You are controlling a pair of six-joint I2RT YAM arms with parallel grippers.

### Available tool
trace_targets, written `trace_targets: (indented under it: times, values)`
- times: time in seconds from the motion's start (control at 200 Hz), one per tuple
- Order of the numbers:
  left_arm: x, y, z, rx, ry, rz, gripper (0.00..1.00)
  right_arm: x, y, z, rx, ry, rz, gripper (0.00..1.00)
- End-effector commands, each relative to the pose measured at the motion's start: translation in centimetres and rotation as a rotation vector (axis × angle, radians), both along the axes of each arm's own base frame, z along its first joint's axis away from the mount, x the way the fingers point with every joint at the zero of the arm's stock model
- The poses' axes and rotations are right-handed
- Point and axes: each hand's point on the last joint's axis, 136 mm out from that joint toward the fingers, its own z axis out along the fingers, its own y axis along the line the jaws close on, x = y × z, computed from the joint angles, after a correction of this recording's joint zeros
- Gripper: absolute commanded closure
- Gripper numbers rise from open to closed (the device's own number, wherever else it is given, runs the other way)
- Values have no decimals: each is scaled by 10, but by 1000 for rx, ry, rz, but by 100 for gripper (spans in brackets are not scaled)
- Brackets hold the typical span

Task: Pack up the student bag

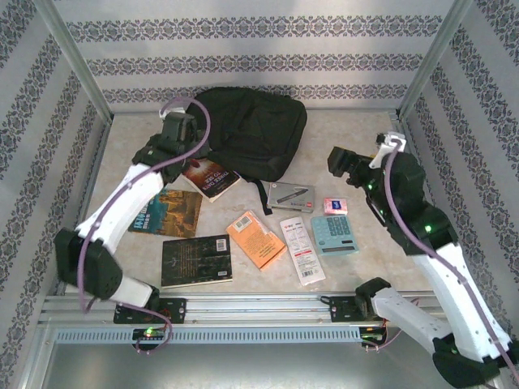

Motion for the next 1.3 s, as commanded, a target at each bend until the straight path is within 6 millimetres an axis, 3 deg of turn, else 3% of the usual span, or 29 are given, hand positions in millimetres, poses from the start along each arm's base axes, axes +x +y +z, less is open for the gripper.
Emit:
trace_targets:
  times: [0.0, 0.175, 0.24, 0.32, 0.525, 0.794, 0.914, 1.069, 1.199, 1.244, 1.294]
  values:
    - [18, 21, -23, 19, 128, 73, 0, -14, 15, -67, -35, 344, 64, 2]
    - [69, 56, -75, -130, 202, 171, 0, -26, 3, -116, -62, 509, 7, 2]
    - [86, 65, -88, -168, 208, 180, 0, -31, 15, -126, -4, 531, 81, 2]
    - [110, 66, -96, -171, 185, 146, 0, -38, 29, -130, 66, 522, 168, 2]
    - [160, 58, -121, -283, 139, 82, 0, -40, 32, -147, 165, 567, 208, 2]
    - [192, 70, -173, -286, 218, 149, 1, -30, 39, -151, 226, 583, 225, 2]
    - [198, 66, -186, -313, 223, 143, 17, -24, 45, -149, 278, 563, 240, 9]
    - [204, 46, -189, -444, 200, 104, 60, -23, 47, -153, 295, 566, 249, 21]
    - [209, 31, -170, -525, 160, 58, 93, -22, 47, -153, 299, 553, 252, 25]
    - [210, 28, -160, -546, 143, 57, 100, -21, 46, -153, 298, 547, 249, 26]
    - [210, 24, -144, -575, 112, 53, 100, -19, 46, -151, 294, 537, 245, 27]
